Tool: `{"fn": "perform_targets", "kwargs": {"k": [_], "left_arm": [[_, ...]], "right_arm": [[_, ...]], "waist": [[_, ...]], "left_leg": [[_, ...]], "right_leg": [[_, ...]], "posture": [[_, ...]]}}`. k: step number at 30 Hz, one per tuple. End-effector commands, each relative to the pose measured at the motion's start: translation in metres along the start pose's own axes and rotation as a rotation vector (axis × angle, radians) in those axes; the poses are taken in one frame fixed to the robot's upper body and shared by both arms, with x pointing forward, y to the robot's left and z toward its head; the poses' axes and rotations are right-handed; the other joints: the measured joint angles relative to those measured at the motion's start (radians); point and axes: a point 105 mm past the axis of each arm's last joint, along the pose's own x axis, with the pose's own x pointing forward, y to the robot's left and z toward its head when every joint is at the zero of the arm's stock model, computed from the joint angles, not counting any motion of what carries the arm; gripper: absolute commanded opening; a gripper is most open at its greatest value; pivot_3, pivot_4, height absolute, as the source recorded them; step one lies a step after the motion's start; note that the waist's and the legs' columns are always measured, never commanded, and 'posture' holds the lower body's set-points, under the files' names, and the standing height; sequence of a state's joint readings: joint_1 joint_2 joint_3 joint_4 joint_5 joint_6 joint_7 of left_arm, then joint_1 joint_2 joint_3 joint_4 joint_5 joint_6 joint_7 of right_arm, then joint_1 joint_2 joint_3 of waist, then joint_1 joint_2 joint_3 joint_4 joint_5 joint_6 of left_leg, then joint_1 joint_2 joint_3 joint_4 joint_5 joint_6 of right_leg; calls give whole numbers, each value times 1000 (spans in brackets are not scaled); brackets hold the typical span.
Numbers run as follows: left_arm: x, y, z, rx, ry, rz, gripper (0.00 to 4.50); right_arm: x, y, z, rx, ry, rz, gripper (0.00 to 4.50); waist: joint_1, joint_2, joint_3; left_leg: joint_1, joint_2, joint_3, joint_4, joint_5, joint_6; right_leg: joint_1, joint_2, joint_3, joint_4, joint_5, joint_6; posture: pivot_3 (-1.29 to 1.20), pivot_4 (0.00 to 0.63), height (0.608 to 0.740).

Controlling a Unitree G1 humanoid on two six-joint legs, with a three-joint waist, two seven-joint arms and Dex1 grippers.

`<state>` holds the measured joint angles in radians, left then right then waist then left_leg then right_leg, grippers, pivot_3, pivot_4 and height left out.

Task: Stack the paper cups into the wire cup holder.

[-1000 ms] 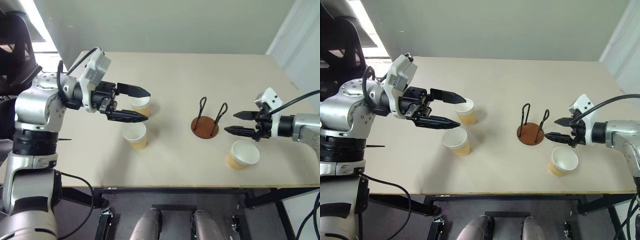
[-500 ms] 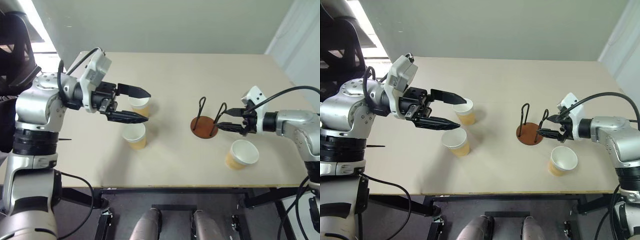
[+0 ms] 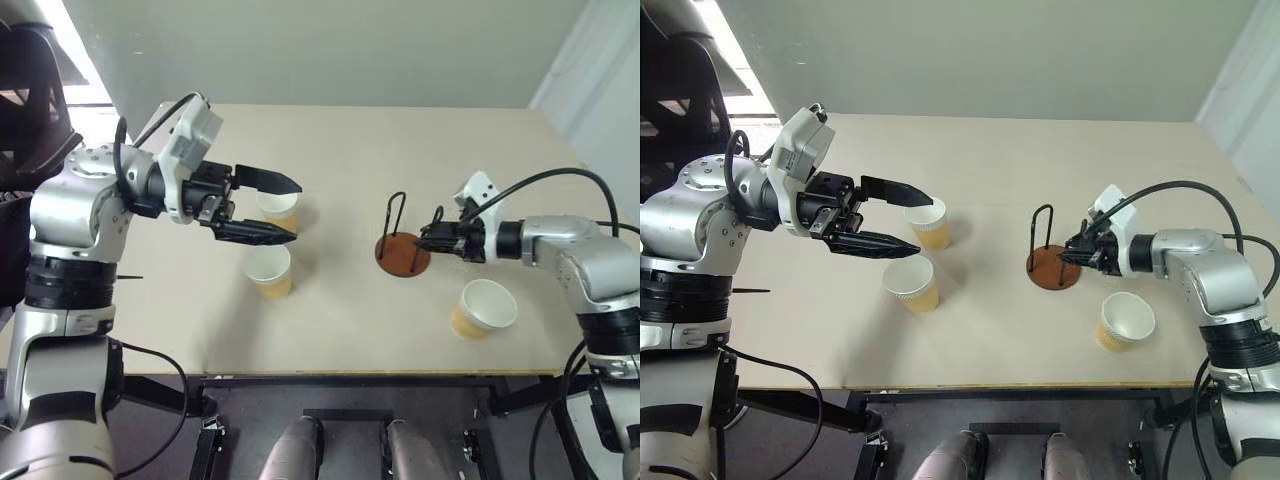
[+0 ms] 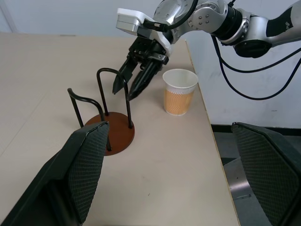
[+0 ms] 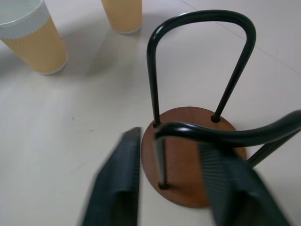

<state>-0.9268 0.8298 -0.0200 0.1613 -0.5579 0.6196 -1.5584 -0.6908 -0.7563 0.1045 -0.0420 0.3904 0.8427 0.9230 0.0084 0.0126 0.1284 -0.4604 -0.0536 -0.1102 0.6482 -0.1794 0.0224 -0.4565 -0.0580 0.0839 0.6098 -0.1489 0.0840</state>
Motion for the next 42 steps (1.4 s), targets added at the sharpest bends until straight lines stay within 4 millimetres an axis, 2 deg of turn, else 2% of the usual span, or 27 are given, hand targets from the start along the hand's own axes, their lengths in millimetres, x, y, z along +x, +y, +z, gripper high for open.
{"fn": "perform_targets", "kwargs": {"k": [1,2,3,11,20,30,38,42], "left_arm": [[-3,0,12,53,-5,12,4500],[-3,1,12,53,-5,13,4500],[-3,1,12,53,-5,14,4500],[-4,2,12,49,-5,18,4500],[-7,6,10,42,10,14,4500],[-12,5,12,44,34,16,4500],[-15,4,15,45,50,27,4500],[-15,4,15,48,53,30,4500]], "right_arm": [[-2,-3,10,-23,-17,-25,456],[-2,-3,10,-21,-16,-26,129],[-1,-3,10,-18,-15,-29,57],[2,-2,11,-13,-21,-32,57],[-10,18,35,-122,-66,170,57],[-13,28,21,-281,42,297,57],[-2,31,24,-301,15,323,57],[3,26,18,-303,45,319,57]], "waist": [[0,0,0],[0,0,0],[0,0,0],[0,0,0],[0,0,0],[-1,0,0],[-2,0,0],[-1,0,0]], "left_leg": [[0,0,0,0,0,0],[0,0,0,0,0,0],[0,0,0,0,0,0],[0,0,0,0,0,0],[-1,0,0,-1,0,-1],[-1,1,0,-2,0,-1],[-1,1,0,-1,0,-1],[-1,1,0,-1,0,-1]], "right_leg": [[0,0,0,0,0,0],[0,0,0,0,0,0],[0,0,0,0,0,0],[0,0,0,0,0,-1],[-1,0,0,0,0,-2],[-2,0,0,0,-1,-4],[-2,0,0,0,-1,-4],[-2,0,0,0,-1,-4]], "posture": [[0,150,740],[0,150,740],[0,150,740],[0,150,740],[0,150,740],[0,150,740],[0,150,740],[0,150,740]]}}
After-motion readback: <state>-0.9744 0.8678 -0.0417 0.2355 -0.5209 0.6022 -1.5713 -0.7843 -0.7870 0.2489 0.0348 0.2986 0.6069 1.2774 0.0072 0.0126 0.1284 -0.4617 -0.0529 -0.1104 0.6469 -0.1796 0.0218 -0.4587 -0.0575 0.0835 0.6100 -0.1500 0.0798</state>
